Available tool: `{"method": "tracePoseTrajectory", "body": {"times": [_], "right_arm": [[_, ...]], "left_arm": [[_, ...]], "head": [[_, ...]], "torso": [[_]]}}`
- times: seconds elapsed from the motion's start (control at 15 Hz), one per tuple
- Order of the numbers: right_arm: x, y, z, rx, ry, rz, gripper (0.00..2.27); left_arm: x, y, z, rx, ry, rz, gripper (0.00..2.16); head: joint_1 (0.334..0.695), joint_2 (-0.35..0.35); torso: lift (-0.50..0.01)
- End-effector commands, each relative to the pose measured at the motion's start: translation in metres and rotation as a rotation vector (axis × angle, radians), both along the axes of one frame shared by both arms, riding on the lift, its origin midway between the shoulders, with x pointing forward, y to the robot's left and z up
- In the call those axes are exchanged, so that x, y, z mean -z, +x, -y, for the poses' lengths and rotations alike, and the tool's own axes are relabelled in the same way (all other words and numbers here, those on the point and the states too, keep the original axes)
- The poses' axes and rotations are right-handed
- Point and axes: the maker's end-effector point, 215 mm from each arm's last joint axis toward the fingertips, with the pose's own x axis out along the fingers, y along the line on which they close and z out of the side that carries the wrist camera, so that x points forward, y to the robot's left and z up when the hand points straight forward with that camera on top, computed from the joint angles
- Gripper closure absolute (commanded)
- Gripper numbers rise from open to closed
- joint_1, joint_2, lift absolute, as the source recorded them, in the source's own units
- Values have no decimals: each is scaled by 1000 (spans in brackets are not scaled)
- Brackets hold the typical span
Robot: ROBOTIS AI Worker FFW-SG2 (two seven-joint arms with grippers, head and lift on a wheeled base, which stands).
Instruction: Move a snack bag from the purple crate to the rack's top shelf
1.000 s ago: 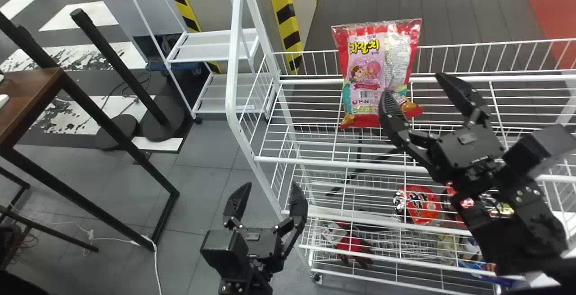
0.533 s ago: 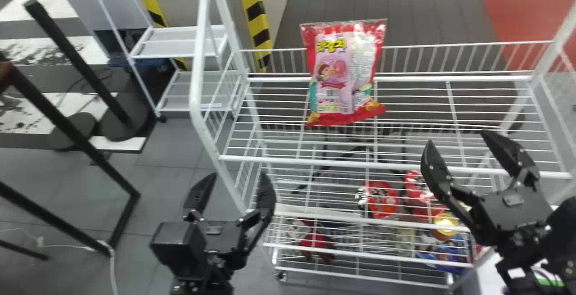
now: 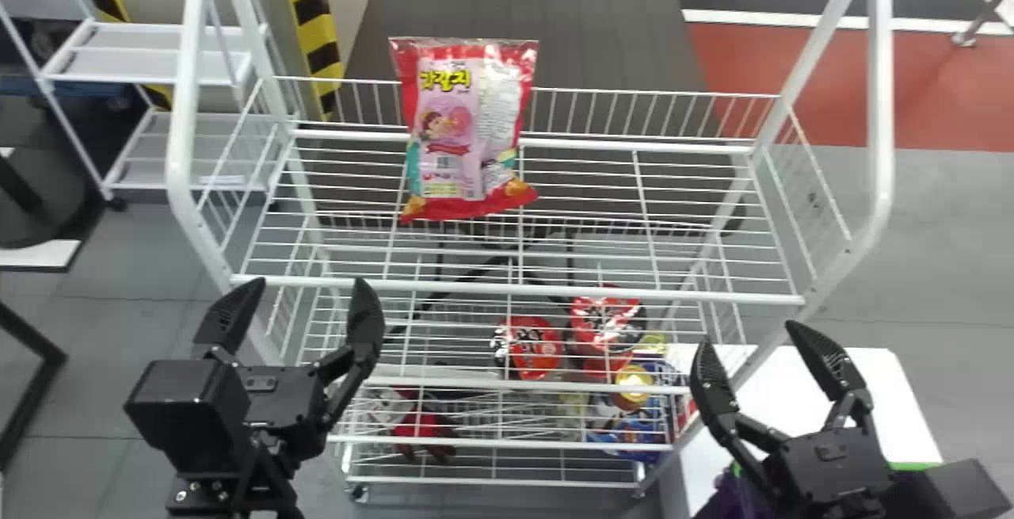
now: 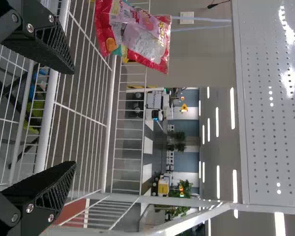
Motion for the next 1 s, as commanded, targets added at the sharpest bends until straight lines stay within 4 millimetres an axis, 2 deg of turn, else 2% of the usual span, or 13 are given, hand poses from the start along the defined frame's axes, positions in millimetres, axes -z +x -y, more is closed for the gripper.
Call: {"method": "tracePoseTrajectory", "body": {"times": [0.0,0.07,0.2,0.27,0.4,0.53,0.67,0.93], "right_arm": [[4,-13,9,15,-9,17,188],[10,-17,13,20,-11,8,188],[17,-23,23,39,-6,10,188],[16,-25,24,36,-11,23,188],[23,-26,32,43,-15,14,188],[30,-30,46,56,9,4,188],[27,-40,58,77,-8,42,188],[25,-48,74,107,-32,91,188]], "left_arm": [[-15,6,40,60,46,37,167],[-18,11,49,75,45,33,167],[-10,36,70,114,62,-42,167],[-12,45,74,111,61,-48,167],[-22,60,90,130,47,-46,167],[-20,76,102,128,21,-90,174],[-2,89,111,95,29,-184,215],[11,107,146,129,-22,-241,215]], "head": [[695,-99],[695,-117],[695,-189],[695,-211],[695,-234],[695,-254],[695,-286],[695,-350]], "torso": [[0],[0],[0],[0],[0],[0],[0],[0]]}}
